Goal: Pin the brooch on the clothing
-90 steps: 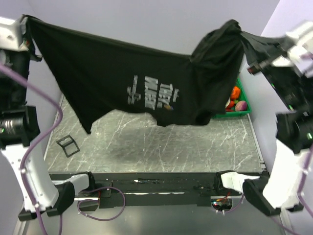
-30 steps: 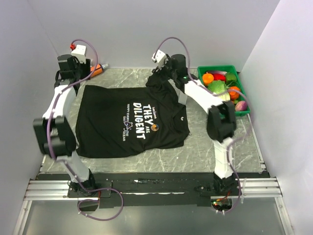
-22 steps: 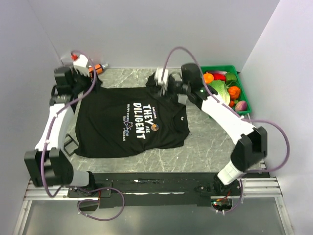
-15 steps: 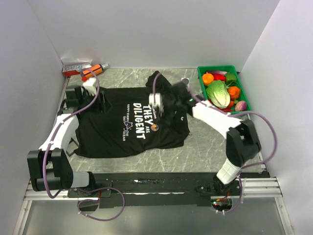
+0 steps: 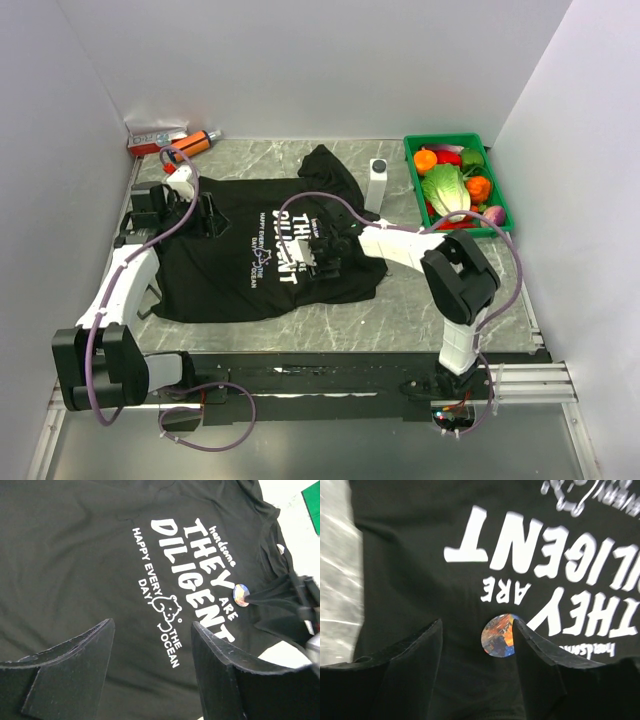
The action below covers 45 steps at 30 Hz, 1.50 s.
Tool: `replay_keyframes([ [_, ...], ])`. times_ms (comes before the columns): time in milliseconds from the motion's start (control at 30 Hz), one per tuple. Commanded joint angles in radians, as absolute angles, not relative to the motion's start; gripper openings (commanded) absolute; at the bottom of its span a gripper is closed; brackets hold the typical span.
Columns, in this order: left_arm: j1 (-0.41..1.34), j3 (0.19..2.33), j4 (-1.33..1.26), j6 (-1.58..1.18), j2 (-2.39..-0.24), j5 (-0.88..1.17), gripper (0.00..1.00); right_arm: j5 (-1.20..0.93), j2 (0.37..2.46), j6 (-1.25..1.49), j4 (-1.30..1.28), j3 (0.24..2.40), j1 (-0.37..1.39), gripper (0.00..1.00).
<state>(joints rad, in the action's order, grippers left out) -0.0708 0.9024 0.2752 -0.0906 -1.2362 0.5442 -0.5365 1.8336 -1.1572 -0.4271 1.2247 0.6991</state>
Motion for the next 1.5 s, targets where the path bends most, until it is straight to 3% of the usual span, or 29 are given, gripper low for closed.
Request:
replay_keyframes([
  [0,-0.075,0.900,0.264,-0.094,-1.203,0.558,0.67,-0.443,1.850,-1.195,-0.371,1.227,0.706,0.63],
  [533,-0.091,0.914,0.239,-0.109,-1.220,0.581,0.67,-0.291,1.864,-1.109,-0.222,1.256,0.704,0.48],
  [767,-0.094,0.904,0.235,-0.110,-1.215,0.583,0.67,-0.376,1.842,-1.192,-0.356,1.221,0.716,0.56],
  [1467,-0.103,0.917,0.230,-0.098,-1.235,0.584,0.67,-0.356,1.922,-1.186,-0.430,1.286,0.718,0.56],
])
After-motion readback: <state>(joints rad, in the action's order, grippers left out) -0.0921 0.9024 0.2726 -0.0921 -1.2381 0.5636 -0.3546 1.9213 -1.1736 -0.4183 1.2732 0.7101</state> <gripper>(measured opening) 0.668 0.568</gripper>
